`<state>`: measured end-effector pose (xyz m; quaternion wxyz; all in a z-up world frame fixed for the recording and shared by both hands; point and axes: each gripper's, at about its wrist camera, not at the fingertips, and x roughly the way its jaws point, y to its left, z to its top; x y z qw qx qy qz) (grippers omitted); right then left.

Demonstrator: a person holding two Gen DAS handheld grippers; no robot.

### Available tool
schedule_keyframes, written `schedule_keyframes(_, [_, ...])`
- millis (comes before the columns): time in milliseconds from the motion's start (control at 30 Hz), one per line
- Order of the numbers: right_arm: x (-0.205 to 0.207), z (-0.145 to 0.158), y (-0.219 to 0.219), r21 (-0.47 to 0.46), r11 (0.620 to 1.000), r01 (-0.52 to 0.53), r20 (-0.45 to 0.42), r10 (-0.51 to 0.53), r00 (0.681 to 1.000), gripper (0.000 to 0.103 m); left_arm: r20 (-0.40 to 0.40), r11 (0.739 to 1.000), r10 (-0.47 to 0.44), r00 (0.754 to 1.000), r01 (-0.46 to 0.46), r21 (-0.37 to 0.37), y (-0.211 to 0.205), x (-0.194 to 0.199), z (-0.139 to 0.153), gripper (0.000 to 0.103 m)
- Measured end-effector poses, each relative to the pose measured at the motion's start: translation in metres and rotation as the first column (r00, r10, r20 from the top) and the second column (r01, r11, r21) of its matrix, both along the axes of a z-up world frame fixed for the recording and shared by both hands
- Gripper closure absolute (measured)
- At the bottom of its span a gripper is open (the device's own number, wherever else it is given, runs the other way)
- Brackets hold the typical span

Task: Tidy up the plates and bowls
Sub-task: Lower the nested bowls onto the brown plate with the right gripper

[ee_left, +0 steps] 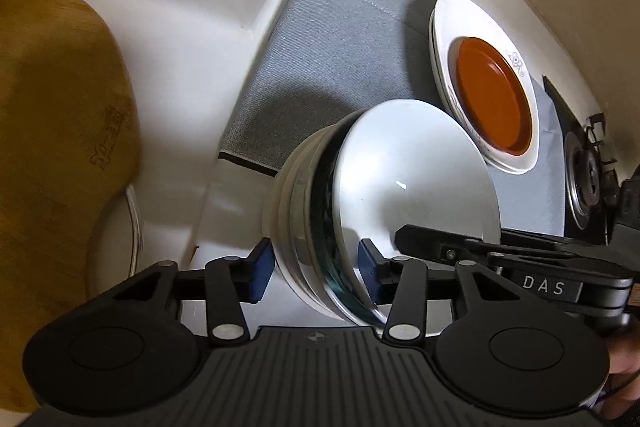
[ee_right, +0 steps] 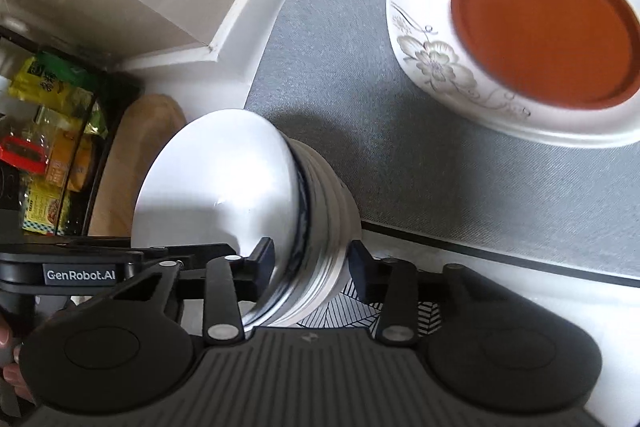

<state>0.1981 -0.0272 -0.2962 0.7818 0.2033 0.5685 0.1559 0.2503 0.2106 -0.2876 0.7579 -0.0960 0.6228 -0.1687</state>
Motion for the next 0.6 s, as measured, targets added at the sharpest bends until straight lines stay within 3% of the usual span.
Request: schedule_keyframes(600, [-0.006, 0.012, -0.003, -0.011, 0.999, 0.045, -0.005, -0.045, 0.999, 0.063, 0.005, 0.999, -0.031, 0.999, 0.031, 0.036, -0.021, 0.002, 0.014, 0.054])
